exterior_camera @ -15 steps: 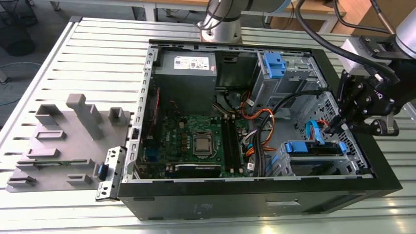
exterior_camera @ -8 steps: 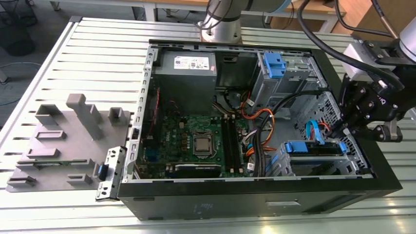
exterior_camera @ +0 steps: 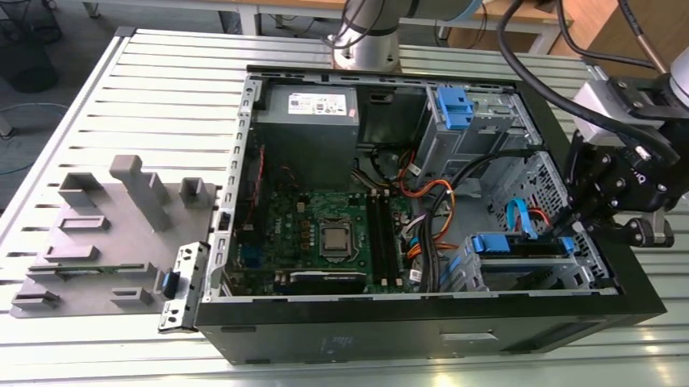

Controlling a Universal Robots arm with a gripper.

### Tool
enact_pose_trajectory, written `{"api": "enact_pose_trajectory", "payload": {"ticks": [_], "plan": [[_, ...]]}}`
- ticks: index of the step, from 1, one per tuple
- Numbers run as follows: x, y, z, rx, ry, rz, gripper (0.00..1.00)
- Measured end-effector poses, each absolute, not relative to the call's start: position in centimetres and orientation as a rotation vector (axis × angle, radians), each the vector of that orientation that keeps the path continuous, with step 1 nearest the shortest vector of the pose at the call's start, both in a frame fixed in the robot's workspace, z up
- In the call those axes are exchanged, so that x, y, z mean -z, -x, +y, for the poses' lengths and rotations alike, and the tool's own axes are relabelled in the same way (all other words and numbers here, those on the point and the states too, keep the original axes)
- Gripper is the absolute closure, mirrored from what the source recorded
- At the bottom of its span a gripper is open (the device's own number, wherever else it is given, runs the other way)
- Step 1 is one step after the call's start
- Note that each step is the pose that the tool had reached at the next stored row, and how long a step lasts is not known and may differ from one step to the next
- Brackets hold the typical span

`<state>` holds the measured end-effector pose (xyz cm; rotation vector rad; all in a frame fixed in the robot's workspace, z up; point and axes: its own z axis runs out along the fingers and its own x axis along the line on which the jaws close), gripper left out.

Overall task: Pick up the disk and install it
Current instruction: 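Insert the second disk wire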

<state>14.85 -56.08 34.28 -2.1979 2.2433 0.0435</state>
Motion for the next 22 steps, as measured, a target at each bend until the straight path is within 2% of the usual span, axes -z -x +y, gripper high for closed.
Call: {"api": "enact_pose_trajectory", "payload": {"ticks": [22], "plan": [[-33.87, -14.71, -56.68, -0.044, 2.198, 2.243, 0.84]]}}
